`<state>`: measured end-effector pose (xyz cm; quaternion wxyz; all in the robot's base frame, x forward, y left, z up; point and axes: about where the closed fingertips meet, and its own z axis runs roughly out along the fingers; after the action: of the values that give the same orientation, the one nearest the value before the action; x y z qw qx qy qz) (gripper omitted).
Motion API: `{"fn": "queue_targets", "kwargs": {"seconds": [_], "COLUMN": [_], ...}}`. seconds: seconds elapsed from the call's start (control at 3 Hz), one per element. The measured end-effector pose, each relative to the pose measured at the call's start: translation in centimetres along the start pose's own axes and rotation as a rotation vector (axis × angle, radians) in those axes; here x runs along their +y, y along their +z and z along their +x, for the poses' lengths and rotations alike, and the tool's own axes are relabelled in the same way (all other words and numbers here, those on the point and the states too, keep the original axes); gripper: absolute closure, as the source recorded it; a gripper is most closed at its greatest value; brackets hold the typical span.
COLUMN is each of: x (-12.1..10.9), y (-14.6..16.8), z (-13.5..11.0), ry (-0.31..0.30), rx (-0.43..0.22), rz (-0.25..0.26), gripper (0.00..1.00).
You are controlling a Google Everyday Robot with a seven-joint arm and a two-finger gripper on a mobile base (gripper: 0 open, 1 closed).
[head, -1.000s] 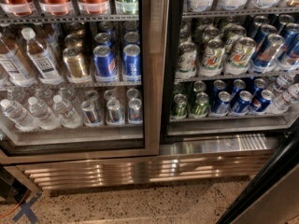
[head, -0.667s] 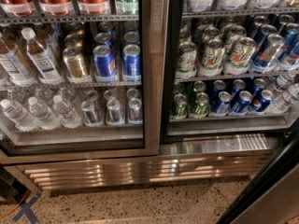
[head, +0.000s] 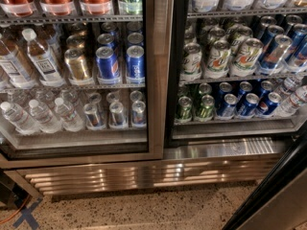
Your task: Open right fridge door
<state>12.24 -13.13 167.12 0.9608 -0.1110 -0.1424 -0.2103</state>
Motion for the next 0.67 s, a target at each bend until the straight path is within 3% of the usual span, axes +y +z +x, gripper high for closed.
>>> {"fn": "queue_targets", "kwargs": {"seconds": [0.67], "x": [0.0], "y": [0.0], "z": [0.0], "ry": [0.0], "rx": [0.0], "rz": [0.0], "gripper": [0.23]}}
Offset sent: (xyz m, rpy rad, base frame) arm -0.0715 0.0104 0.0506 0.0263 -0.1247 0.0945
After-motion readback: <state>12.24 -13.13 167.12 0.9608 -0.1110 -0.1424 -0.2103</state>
